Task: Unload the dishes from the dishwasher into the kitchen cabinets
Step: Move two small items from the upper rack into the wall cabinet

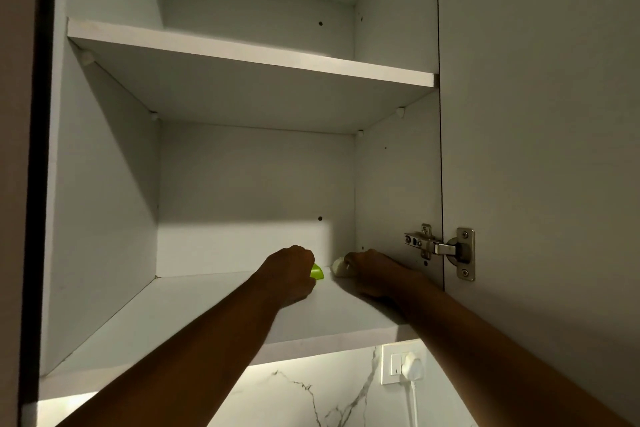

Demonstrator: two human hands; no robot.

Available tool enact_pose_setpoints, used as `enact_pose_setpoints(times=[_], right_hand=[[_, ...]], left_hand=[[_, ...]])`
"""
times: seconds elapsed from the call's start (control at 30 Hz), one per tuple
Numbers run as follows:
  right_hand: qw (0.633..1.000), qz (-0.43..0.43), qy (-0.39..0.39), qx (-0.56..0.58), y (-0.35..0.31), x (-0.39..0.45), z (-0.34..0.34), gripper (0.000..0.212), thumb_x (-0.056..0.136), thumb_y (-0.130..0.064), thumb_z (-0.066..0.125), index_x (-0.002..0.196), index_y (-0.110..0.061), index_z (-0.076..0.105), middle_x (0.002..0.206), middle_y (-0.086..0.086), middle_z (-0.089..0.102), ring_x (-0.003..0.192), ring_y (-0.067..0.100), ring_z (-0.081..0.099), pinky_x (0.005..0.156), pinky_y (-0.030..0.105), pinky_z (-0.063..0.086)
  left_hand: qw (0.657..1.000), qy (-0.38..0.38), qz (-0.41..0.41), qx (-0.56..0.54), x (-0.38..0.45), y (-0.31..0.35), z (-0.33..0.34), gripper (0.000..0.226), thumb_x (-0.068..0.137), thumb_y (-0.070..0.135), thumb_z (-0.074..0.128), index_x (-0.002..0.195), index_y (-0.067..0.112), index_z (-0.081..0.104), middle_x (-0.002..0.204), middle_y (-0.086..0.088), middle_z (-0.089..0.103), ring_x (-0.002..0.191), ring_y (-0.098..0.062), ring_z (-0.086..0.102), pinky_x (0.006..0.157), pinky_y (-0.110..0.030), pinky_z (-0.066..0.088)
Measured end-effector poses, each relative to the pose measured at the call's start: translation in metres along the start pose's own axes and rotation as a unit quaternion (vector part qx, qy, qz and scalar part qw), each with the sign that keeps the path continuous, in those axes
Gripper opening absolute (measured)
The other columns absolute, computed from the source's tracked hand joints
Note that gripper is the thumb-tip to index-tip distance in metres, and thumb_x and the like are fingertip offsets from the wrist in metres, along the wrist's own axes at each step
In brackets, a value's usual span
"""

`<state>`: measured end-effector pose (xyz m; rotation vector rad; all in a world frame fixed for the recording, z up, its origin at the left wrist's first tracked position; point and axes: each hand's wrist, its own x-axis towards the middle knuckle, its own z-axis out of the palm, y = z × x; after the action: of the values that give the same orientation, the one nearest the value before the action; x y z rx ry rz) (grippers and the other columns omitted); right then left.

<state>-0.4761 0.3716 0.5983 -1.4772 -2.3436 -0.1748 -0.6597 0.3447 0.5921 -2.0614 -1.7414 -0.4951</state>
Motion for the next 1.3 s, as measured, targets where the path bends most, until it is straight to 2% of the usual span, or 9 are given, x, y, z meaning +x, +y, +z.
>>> enact_pose_setpoints(times=[0.3,0.4,0.6,0.8,0.93,1.0,1.07,1.17,1.3], right_hand=[[0.998,0.025,-0.058,0.021,0.003,0.026,0.007,0.045,0.091,-0.01,0.055,0.134,-0.015,0.045,0.136,0.019,0.051,0.124,0.036,0.051,0.097,0.038,0.043],[0.997,0.033,-0.069,0.028,0.003,0.03,0.008,0.048,0.093,-0.015,0.053,0.139,-0.013,0.039,0.138,0.022,0.048,0.126,0.038,0.049,0.099,0.04,0.042],[0.996,0.045,-0.07,0.028,0.003,0.038,0.013,0.048,0.092,-0.014,0.052,0.137,-0.012,0.037,0.134,0.022,0.052,0.121,0.039,0.052,0.099,0.044,0.045],[0.996,0.044,-0.063,0.036,0.005,0.043,0.017,0.051,0.091,-0.012,0.051,0.139,-0.013,0.035,0.134,0.022,0.052,0.121,0.039,0.052,0.1,0.045,0.046],[0.997,0.026,-0.022,0.07,0.005,0.042,0.016,0.071,0.091,-0.009,0.056,0.152,-0.014,0.021,0.143,0.021,0.045,0.127,0.037,0.048,0.101,0.038,0.042],[0.996,0.006,0.013,0.088,0.003,0.042,0.014,0.075,0.092,-0.019,0.061,0.153,-0.012,0.019,0.141,0.023,0.047,0.126,0.037,0.05,0.099,0.037,0.042],[0.995,-0.004,0.049,0.086,0.001,0.039,0.009,0.073,0.091,-0.026,0.065,0.151,-0.011,0.026,0.137,0.022,0.052,0.124,0.036,0.052,0.097,0.036,0.043],[0.994,-0.008,0.087,0.065,-0.002,0.031,0.001,0.067,0.088,-0.021,0.064,0.147,-0.013,0.034,0.137,0.019,0.052,0.124,0.035,0.051,0.097,0.039,0.046],[0.98,-0.012,0.188,0.062,-0.001,0.014,-0.002,0.056,0.089,-0.011,0.06,0.142,-0.015,0.042,0.131,0.015,0.055,0.12,0.032,0.051,0.095,0.038,0.046]], left_hand=[[0.996,-0.053,-0.02,-0.063,0.011,-0.008,0.01,0.036,0.094,0.038,0.053,0.115,0.009,0.056,0.124,-0.008,0.053,0.115,-0.028,0.055,0.079,-0.027,0.035],[0.995,-0.061,-0.033,-0.07,0.012,-0.01,0.009,0.044,0.094,0.042,0.054,0.122,0.009,0.052,0.129,-0.008,0.051,0.118,-0.027,0.053,0.081,-0.027,0.035],[0.99,-0.087,-0.056,-0.093,0.015,-0.011,0.007,0.048,0.092,0.045,0.059,0.118,0.006,0.054,0.126,-0.009,0.05,0.112,-0.025,0.055,0.08,-0.026,0.036],[0.988,-0.077,-0.056,-0.125,0.012,-0.011,0.002,0.048,0.091,0.043,0.062,0.12,0.006,0.056,0.127,-0.008,0.052,0.114,-0.023,0.055,0.079,-0.024,0.035],[0.988,-0.059,-0.029,-0.141,0.003,-0.013,-0.003,0.047,0.091,0.041,0.062,0.13,0.014,0.06,0.139,-0.006,0.047,0.124,-0.022,0.051,0.097,-0.028,0.039],[0.988,-0.053,-0.033,-0.145,-0.001,-0.016,-0.003,0.053,0.089,0.046,0.062,0.137,0.023,0.054,0.145,-0.001,0.041,0.129,-0.021,0.047,0.102,-0.03,0.038],[0.988,-0.037,-0.045,-0.141,-0.002,-0.018,-0.003,0.06,0.086,0.052,0.062,0.139,0.029,0.049,0.145,0.002,0.04,0.129,-0.021,0.048,0.103,-0.034,0.04],[0.995,-0.01,-0.055,-0.081,-0.001,-0.017,-0.008,0.061,0.086,0.056,0.06,0.14,0.031,0.047,0.144,0.002,0.043,0.131,-0.022,0.047,0.105,-0.037,0.038],[0.996,0.053,-0.029,-0.06,-0.008,-0.008,-0.024,0.046,0.09,0.055,0.056,0.131,0.033,0.057,0.141,0.006,0.047,0.133,-0.016,0.043,0.104,-0.038,0.035]])
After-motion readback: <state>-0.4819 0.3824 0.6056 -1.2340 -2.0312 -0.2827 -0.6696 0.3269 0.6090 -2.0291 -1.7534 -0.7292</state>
